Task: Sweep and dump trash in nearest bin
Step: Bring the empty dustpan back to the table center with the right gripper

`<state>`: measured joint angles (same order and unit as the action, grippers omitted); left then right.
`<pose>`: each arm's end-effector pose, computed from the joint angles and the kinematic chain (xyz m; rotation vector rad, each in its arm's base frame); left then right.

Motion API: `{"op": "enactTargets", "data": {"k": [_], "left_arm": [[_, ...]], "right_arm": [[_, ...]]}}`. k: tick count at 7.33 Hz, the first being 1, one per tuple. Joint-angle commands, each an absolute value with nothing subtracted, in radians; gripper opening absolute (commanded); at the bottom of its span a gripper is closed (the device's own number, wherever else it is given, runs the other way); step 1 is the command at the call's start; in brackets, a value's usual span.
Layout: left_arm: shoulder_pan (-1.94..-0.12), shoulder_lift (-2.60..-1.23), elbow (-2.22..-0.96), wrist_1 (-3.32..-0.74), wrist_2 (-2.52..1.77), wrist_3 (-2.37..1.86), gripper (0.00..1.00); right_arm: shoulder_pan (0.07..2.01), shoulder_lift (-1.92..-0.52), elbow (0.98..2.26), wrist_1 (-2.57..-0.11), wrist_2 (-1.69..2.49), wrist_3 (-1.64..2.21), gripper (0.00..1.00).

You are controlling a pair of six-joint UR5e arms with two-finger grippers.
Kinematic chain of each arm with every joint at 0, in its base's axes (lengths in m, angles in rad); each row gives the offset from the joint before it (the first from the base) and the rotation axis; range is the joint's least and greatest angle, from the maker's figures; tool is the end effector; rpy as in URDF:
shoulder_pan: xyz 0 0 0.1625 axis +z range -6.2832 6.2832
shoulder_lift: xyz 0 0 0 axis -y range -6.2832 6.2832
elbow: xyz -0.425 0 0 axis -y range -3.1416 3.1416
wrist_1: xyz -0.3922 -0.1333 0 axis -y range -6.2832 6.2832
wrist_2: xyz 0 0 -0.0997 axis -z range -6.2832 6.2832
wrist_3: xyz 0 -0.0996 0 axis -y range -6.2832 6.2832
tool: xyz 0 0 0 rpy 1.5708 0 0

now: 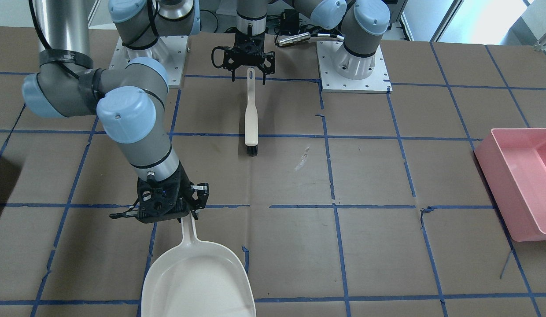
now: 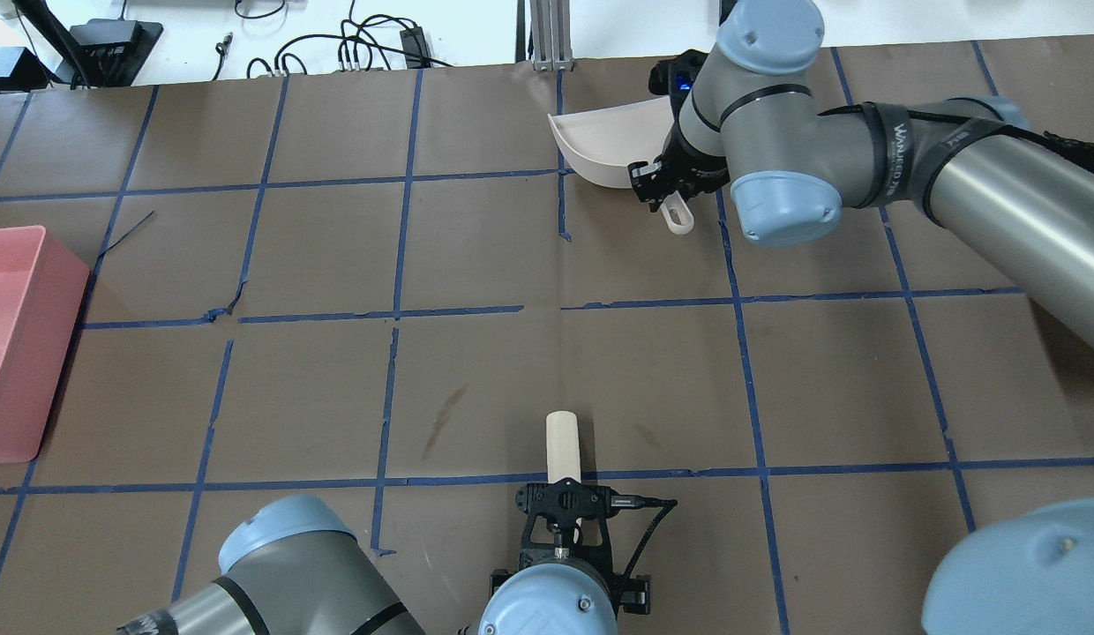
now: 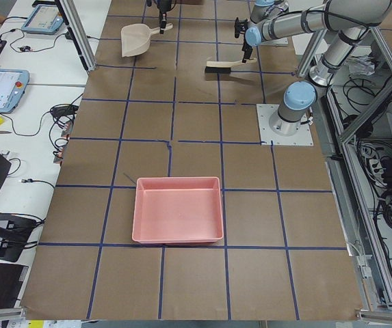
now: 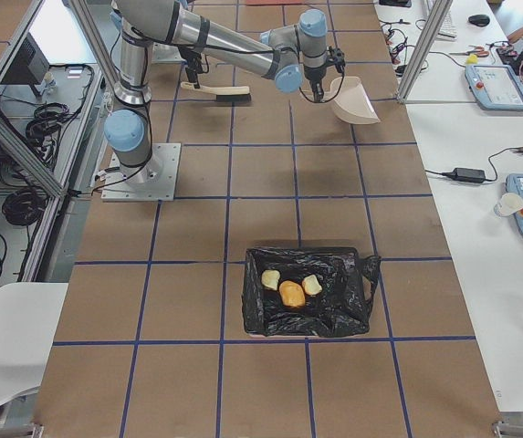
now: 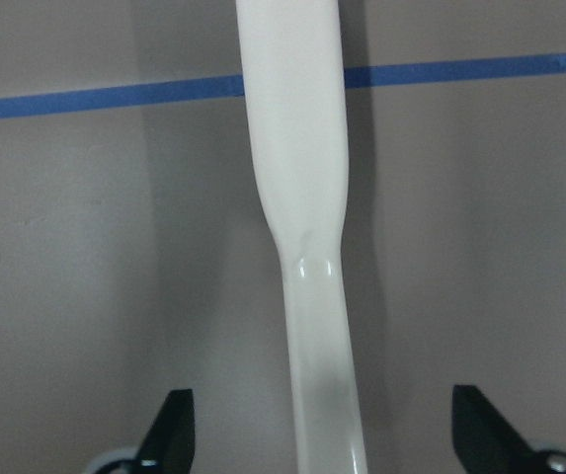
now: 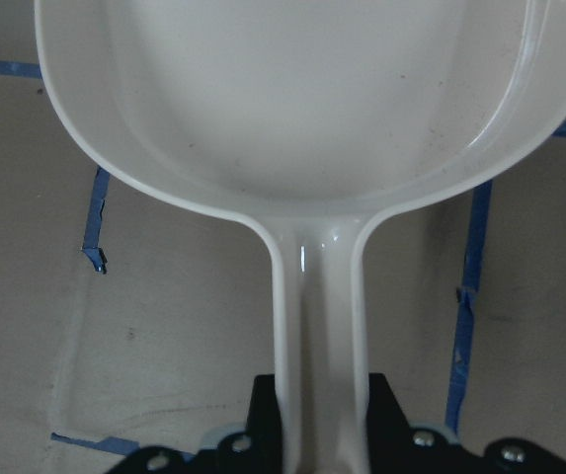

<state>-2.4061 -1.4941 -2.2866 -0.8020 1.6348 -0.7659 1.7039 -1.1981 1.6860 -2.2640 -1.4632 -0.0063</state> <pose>-0.3773 -0.1702 0.2666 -0.1007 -3.0843 0.2104 0.2249 -0.5944 0.2979 -0.2261 2.9985 -0.2989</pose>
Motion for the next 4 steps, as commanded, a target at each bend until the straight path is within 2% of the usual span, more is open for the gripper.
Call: {"op": "enactTargets", "data": {"k": [1,4], "left_arm": [[-2.37,-1.47,-2.246,-0.81,1.632,-0.623,1.0],[-2.184,-1.346,-2.244,-0.929,1.628,-0.303,1.0]], "right_arm": [[1.764,-1.187,1.687,-2.264,-1.486,0.072,0.0],[1.789,-1.187,1.687,-2.267,-1.494,0.175,0.0]]}}
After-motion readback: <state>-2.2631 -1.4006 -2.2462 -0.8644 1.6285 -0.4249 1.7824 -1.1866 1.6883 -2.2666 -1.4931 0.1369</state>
